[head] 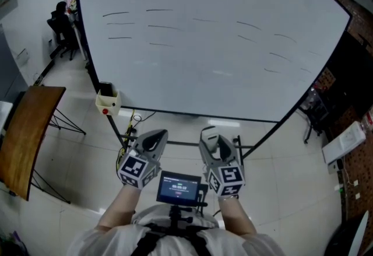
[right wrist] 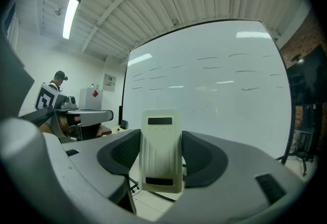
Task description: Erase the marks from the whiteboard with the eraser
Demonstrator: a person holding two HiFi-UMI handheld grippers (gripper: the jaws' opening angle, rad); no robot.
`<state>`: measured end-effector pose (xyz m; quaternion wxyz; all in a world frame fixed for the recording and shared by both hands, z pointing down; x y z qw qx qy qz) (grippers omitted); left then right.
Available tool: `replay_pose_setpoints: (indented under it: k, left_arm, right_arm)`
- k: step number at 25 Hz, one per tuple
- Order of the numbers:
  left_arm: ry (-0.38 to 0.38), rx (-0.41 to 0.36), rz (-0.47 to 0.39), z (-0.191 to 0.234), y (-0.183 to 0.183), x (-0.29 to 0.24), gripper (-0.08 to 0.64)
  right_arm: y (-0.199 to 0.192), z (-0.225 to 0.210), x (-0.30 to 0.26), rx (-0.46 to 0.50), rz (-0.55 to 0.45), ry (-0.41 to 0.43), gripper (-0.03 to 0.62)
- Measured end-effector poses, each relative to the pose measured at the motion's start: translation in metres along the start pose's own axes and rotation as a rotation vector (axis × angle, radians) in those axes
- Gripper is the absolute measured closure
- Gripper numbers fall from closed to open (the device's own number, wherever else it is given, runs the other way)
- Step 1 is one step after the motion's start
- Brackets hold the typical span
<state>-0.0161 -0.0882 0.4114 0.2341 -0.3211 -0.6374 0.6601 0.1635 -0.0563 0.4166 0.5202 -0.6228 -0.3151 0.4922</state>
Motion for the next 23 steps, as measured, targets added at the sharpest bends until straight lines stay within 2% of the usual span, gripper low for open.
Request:
replay_pose_setpoints:
  k: [8,23]
  left_arm:
    - [0.006,-0.006,-0.016,0.0051,0.0006,0.0031,0.555]
    - [0.009,-0.002,0.004,0.0060,0.0013,0.0006,0.555]
  right_arm:
    - [0.0067,0.0041,-0.0005,-0.002,-0.025,0.005,0.337]
    - [0.0070,-0.0021,-0.0031,-0.004,-0.025,-0.019,0.337]
Point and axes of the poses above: the fingertips, and each gripper's own axes: x backward along the fingers, z to its left, y out of its top, the point moved 4 cm from there along x, backward along the fingers, and after that the axes turned 11 degrees about z, right-handed, at the moved point
